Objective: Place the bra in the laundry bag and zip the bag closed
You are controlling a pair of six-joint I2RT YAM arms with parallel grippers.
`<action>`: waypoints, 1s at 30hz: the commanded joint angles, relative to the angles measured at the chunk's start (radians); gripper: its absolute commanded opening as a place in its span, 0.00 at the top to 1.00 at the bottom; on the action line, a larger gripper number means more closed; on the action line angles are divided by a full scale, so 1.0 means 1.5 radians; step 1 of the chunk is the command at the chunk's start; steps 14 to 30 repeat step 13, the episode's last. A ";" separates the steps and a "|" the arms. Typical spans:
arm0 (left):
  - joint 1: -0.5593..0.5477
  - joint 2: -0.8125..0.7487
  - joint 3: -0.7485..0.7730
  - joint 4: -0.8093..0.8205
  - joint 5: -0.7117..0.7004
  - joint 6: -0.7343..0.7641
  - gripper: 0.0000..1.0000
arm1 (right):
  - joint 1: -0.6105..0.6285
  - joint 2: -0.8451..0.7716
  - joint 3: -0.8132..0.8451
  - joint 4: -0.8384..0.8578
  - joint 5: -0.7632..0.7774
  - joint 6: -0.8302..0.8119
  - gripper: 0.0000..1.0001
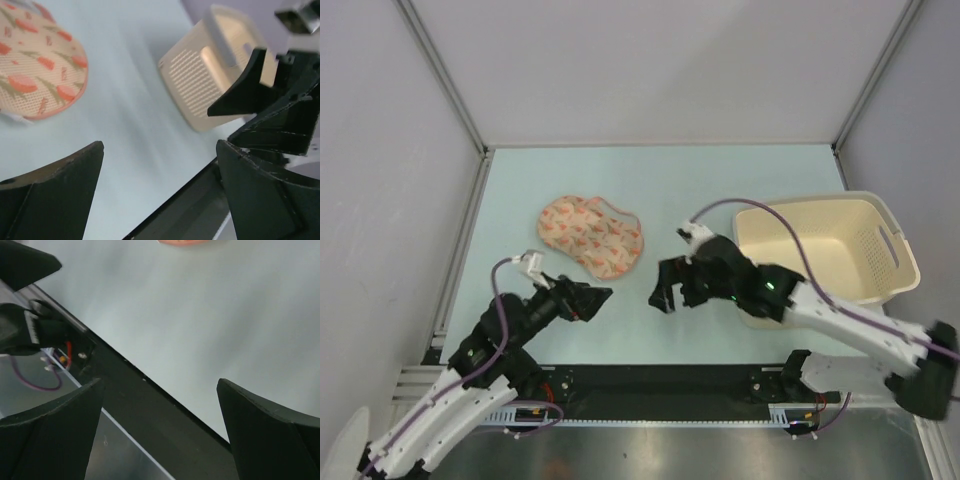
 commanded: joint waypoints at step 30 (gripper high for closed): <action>-0.007 -0.323 -0.249 0.402 0.162 -0.205 0.01 | 0.068 -0.746 -0.500 0.316 0.078 0.227 0.00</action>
